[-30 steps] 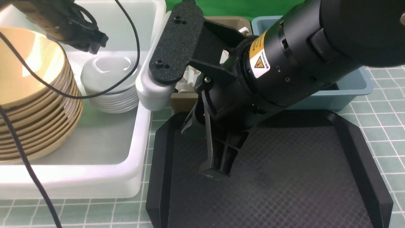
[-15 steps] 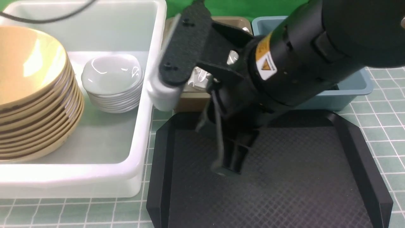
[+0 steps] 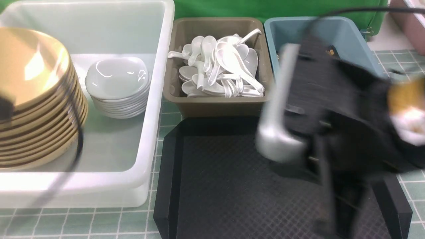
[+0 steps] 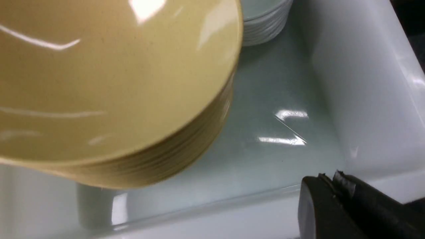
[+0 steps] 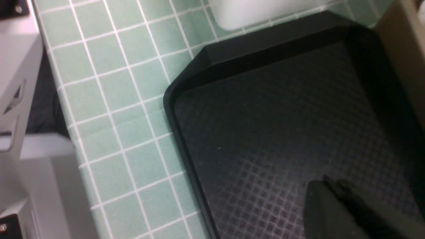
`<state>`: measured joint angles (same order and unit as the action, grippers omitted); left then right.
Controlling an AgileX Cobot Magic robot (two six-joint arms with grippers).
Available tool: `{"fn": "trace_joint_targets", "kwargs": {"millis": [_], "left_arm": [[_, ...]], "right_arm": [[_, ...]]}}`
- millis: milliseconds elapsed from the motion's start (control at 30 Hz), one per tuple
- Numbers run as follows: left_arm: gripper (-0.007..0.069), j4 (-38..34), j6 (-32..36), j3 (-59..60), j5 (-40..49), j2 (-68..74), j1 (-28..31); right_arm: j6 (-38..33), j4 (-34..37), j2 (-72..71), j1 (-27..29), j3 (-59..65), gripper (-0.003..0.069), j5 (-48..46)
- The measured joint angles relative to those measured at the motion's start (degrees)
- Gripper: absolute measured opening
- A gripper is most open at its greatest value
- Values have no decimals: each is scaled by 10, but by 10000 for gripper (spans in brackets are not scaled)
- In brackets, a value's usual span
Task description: On blue table put chopsticks spoon bowls plates into blue grey white boxes.
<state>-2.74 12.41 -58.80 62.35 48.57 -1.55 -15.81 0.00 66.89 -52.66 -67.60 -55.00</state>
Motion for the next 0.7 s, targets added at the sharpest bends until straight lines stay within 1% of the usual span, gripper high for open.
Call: {"fn": "trace_joint_targets", "kwargs": {"millis": [67, 100, 167, 200, 367, 400, 433, 533, 700], "left_arm": [[2, -4, 0, 61, -36, -56, 0], [2, -6, 0, 116, -61, -106, 0], [2, -6, 0, 147, -80, -147, 0], [2, -6, 0, 192, -116, -200, 0], [2, -5, 0, 305, -210, -335, 0], [2, -5, 0, 305, -217, -339, 0], [2, -5, 0, 328, -239, -366, 0], [2, -5, 0, 363, -261, -415, 0], [2, -7, 0, 386, -264, -440, 0]], "right_arm": [[4, 0, -51, 0, 48, 48, 39], [5, 0, -94, 0, 79, 48, 68], [5, 4, -121, 0, 100, 48, 98], [6, 6, -158, 0, 133, 48, 135], [23, 14, -284, 0, 214, 48, 264], [24, 15, -288, 0, 216, 48, 268], [25, 16, -311, 0, 230, 48, 293], [25, 18, -341, 0, 247, 48, 325], [25, 18, -344, 0, 251, 48, 332]]}}
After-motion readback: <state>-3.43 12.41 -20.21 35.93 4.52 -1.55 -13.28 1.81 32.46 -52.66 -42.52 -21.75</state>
